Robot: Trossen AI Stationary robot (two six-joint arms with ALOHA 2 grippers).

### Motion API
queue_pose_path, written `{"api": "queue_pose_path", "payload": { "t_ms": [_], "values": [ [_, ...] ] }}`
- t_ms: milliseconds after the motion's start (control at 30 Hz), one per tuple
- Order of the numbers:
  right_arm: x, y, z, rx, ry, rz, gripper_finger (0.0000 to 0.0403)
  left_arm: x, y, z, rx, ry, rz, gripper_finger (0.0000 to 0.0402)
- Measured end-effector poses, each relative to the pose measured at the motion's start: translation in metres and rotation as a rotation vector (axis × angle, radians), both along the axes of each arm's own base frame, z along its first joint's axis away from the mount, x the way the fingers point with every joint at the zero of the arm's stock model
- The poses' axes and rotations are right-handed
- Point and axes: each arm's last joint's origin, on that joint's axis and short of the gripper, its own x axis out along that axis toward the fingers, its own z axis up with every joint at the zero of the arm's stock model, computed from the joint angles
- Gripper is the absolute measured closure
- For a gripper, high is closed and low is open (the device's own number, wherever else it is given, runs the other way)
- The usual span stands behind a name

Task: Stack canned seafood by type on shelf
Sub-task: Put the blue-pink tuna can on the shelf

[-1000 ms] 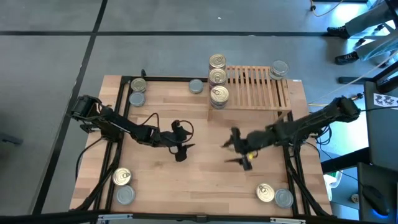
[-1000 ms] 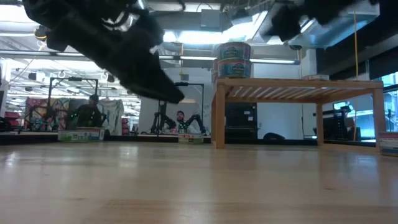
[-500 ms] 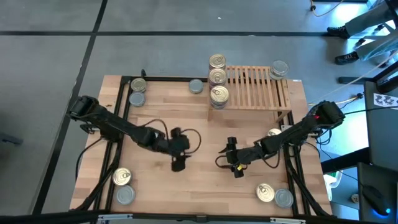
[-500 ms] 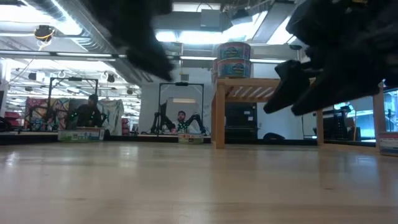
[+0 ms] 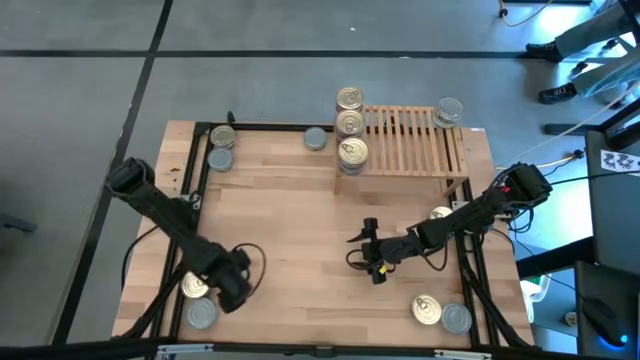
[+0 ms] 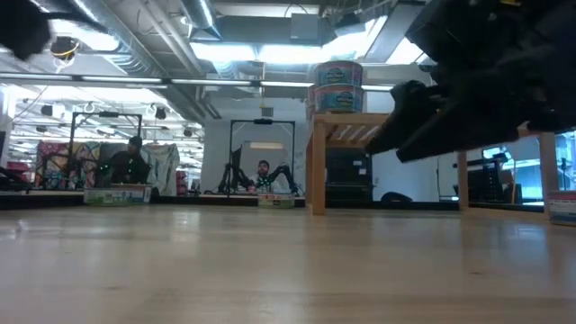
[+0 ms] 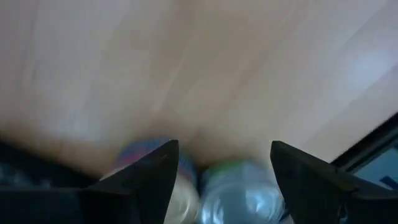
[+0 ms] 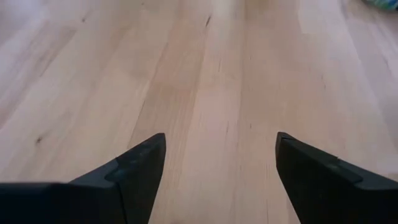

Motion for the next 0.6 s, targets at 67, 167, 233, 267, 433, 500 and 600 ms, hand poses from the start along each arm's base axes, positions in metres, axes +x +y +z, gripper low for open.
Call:
{"api": "queue_pose_path", "payload": {
  "t_ms": [67,167,233,267,433,500,600],
  "values": [
    [0.001,0.0,0.002,0.005,-0.017,0.002,0.0111,-0.01,-0.007,0.0,0.009,0.051,0.023,0.0149],
    [0.001,0.0,0.001,0.004,-0.014,0.001,0.0111,-0.027,-0.013,0.0,0.059,0.124,0.032,0.0158],
    [0.001,0.0,0.001,0.005,-0.015,0.001,0.0111,-0.035,-0.015,0.0,0.081,0.16,0.025,0.0172],
    [0.001,0.0,0.001,0.005,-0.014,0.001,0.0111,-0.038,-0.016,0.001,0.093,0.178,0.023,0.0181],
    [0.001,0.001,0.001,0.014,-0.011,0.009,0.0111,-0.051,-0.02,-0.006,0.101,0.209,-0.027,0.0223],
    [0.001,0.001,0.001,0.019,-0.01,0.014,0.0111,-0.055,-0.021,-0.016,0.073,0.215,-0.067,0.0238],
    [0.001,0.001,0.001,0.017,-0.006,0.014,0.0111,-0.059,-0.021,-0.029,0.004,0.238,-0.104,0.0259]
  ]
}}
